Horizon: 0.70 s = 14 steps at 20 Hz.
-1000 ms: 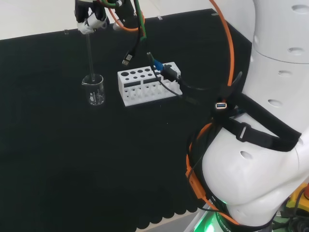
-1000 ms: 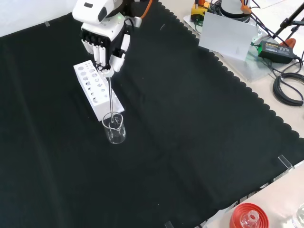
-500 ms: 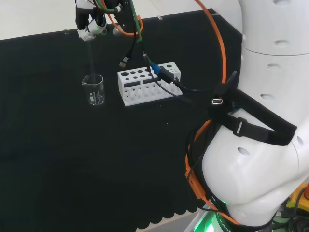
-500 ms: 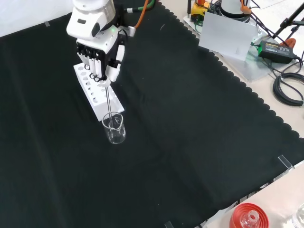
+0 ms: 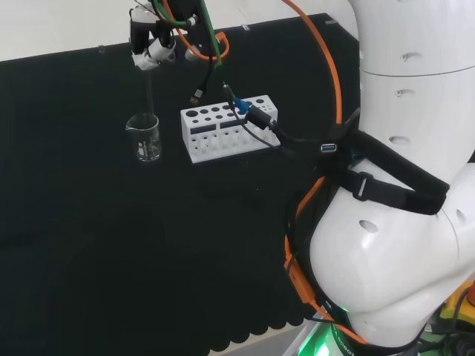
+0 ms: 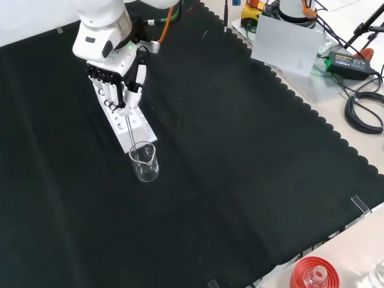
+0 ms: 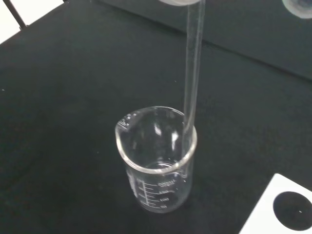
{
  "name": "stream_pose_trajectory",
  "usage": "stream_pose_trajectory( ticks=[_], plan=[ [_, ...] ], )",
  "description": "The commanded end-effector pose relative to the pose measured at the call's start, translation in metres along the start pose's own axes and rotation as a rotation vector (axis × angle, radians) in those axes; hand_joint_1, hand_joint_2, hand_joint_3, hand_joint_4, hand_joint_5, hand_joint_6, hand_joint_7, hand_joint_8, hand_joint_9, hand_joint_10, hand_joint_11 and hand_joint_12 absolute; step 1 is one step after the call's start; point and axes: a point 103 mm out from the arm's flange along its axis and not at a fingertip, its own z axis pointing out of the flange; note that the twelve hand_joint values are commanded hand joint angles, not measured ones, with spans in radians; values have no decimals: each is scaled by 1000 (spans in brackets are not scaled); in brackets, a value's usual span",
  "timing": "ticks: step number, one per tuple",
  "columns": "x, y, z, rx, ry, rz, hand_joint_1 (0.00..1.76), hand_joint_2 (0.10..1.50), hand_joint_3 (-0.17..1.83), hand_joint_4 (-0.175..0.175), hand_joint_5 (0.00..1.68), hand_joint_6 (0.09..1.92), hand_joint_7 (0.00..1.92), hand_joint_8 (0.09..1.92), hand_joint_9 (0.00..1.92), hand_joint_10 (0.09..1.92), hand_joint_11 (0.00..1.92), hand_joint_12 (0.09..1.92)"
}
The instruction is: Stir in the beaker to the left of the white test tube rack with the glass rod.
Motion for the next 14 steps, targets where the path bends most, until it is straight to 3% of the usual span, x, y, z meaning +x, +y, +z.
stream_pose_trajectory(
  ticks=[1, 9, 14],
  plan=[
    [1, -1, 8, 24, -39, -21, 1327, 1052, -175, -175, 1299, 312, 1405, 525, 1805, 270, 1672, 455],
    [35, 4, 10, 54, -34, -54, 1327, 1053, -175, -175, 1298, 314, 1403, 529, 1806, 268, 1672, 455],
    [44, 15, 9, 56, -13, -71, 1327, 1053, -175, -175, 1297, 316, 1402, 530, 1807, 267, 1673, 456]
  ],
)
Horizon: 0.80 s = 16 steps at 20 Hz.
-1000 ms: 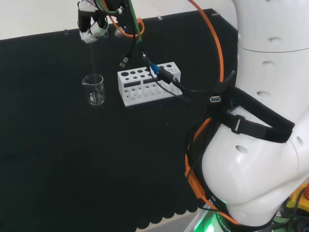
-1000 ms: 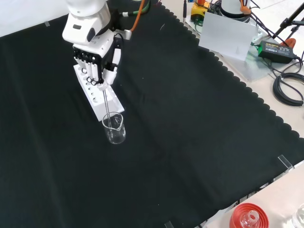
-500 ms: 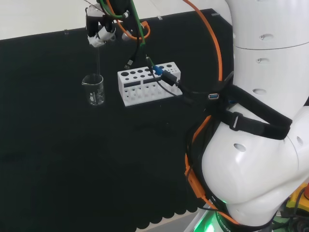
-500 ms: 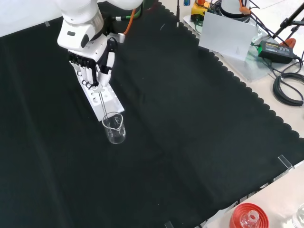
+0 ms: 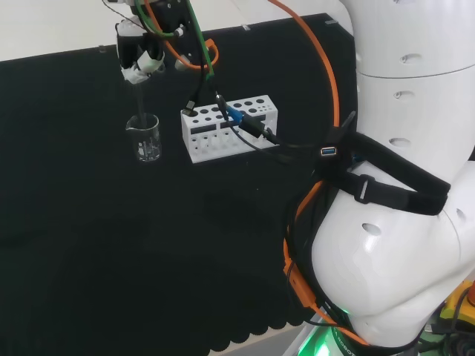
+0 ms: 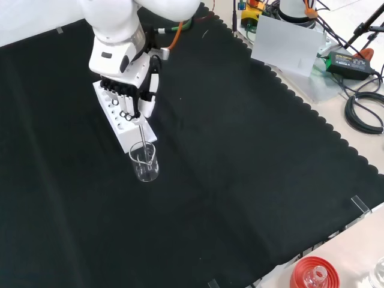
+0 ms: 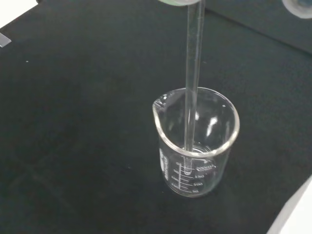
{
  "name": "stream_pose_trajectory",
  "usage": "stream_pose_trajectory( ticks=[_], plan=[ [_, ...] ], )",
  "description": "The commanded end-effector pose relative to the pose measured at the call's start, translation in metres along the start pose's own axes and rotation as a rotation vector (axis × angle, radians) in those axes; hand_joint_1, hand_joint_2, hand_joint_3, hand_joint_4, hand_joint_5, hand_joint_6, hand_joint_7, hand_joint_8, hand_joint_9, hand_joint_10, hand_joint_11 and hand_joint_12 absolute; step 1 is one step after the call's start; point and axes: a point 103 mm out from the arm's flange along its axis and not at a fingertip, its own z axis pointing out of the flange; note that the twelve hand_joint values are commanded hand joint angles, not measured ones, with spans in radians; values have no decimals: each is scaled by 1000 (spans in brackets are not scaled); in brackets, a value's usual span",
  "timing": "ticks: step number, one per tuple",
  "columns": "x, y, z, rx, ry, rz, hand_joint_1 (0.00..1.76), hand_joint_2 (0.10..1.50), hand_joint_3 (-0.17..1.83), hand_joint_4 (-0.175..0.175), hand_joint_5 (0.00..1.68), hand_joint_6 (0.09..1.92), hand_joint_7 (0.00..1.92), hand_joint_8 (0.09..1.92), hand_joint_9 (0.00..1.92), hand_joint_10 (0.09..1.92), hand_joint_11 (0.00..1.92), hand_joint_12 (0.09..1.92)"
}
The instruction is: Stir in the beaker to the left of the white test tube rack with the glass rod.
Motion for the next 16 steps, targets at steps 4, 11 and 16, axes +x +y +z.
stream_pose_trajectory(
  ticks=[4, 11, 16],
  plan=[
    [-4, 26, -2, 11, 36, -25, 1327, 1053, -175, -175, 1297, 317, 1402, 531, 1808, 266, 1673, 456],
    [-39, 29, -9, 7, 39, -9, 1327, 1053, -175, -175, 1295, 321, 1401, 533, 1808, 264, 1673, 457],
    [-49, 9, -3, 21, 35, 28, 1326, 1054, -175, -175, 1293, 325, 1400, 533, 1808, 263, 1674, 458]
  ],
)
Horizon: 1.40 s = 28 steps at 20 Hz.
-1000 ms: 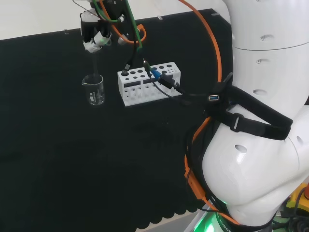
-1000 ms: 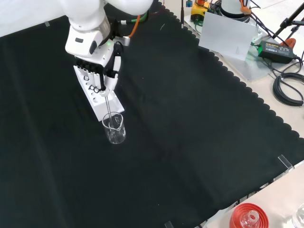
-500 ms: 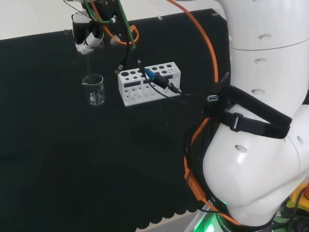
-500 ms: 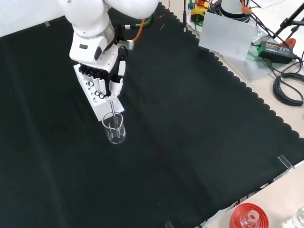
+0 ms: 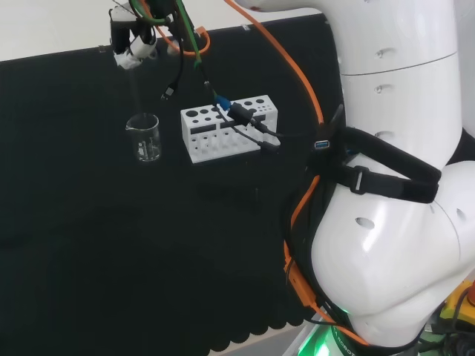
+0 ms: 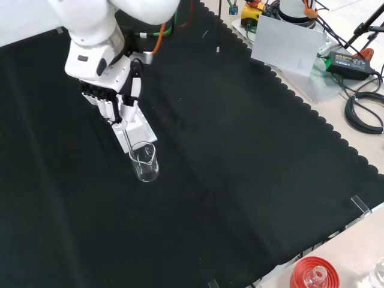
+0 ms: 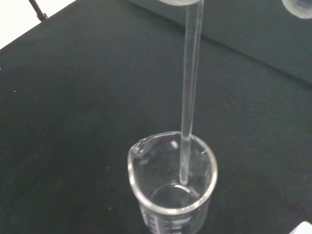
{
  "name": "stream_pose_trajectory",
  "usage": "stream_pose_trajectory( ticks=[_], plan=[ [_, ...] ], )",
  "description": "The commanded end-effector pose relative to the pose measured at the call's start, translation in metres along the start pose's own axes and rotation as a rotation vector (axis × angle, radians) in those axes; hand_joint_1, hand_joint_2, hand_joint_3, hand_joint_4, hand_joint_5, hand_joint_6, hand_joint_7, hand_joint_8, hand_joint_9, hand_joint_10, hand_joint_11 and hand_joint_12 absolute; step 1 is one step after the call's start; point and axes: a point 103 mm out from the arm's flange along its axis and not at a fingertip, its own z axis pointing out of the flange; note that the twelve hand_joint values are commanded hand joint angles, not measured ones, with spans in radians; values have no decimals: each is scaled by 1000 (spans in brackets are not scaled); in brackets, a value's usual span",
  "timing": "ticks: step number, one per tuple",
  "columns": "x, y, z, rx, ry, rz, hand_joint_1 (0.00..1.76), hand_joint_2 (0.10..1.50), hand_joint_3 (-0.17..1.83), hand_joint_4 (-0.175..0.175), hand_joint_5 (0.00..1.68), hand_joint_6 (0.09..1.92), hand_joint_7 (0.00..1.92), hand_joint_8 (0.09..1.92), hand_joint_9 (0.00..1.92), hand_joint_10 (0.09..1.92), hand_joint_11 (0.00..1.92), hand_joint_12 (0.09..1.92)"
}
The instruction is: Stir in the beaker to the left of the white test tube rack with the glass rod.
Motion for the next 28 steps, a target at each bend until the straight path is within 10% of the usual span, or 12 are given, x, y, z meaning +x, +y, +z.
stream_pose_trajectory(
  ticks=[1, 13, 28],
  plan=[
    [-19, -30, 18, 46, 14, 42, 1327, 1054, -175, -175, 1293, 326, 1400, 533, 1808, 263, 1674, 458],
    [26, -65, 32, 77, 14, 45, 1326, 1054, -175, -175, 1289, 334, 1398, 536, 1809, 261, 1673, 459],
    [49, -22, 15, 55, 17, -10, 1326, 1055, -175, -175, 1285, 339, 1395, 544, 1809, 259, 1673, 461]
  ],
)
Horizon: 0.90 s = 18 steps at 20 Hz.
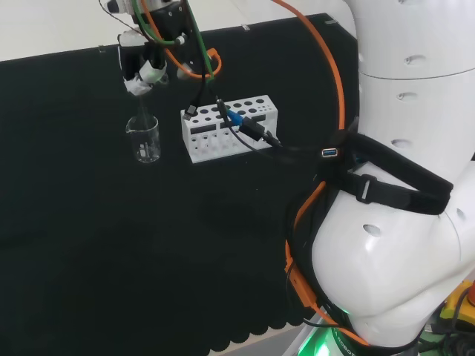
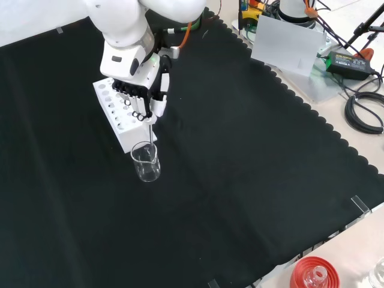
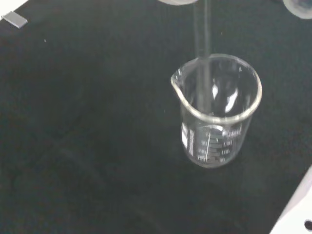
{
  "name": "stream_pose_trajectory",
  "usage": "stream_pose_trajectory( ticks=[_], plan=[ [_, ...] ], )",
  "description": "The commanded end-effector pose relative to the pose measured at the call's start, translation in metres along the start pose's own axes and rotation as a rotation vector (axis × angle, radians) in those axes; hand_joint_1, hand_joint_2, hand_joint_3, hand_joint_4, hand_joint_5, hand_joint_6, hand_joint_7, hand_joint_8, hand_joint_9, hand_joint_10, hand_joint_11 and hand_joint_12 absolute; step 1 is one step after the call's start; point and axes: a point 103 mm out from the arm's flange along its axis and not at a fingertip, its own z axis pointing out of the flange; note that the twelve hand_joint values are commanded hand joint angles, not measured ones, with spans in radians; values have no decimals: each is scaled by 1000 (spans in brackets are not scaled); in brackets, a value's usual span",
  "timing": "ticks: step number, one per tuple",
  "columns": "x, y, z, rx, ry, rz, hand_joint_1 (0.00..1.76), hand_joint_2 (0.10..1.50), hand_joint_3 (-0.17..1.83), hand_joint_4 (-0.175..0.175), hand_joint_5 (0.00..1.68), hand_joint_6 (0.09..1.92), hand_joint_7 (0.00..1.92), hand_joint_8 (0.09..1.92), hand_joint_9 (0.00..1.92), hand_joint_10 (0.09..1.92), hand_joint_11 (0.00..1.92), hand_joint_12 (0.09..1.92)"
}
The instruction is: Stir in the beaker to the left of the white test tube rack with the glass rod.
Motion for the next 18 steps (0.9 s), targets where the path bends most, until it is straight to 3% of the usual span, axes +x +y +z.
stream_pose_trajectory(
  ticks=[1, 5, 9, 14, 18],
  plan=[
    [3, 25, -16, -17, -2, -24, 1326, 1055, -175, -175, 1285, 340, 1395, 545, 1809, 259, 1673, 461],
    [-2, 29, -16, -8, -8, -24, 1326, 1056, -175, -175, 1285, 342, 1394, 546, 1809, 259, 1672, 462],
    [-24, 34, -16, 9, 6, -12, 1326, 1056, -175, -175, 1284, 344, 1393, 547, 1809, 258, 1672, 462],
    [-43, 18, -17, 4, -6, 27, 1326, 1056, -175, -175, 1283, 346, 1393, 548, 1809, 258, 1672, 463],
    [-42, 7, -20, 2, -10, 41, 1326, 1056, -175, -175, 1282, 347, 1393, 548, 1809, 258, 1671, 463]
  ],
)
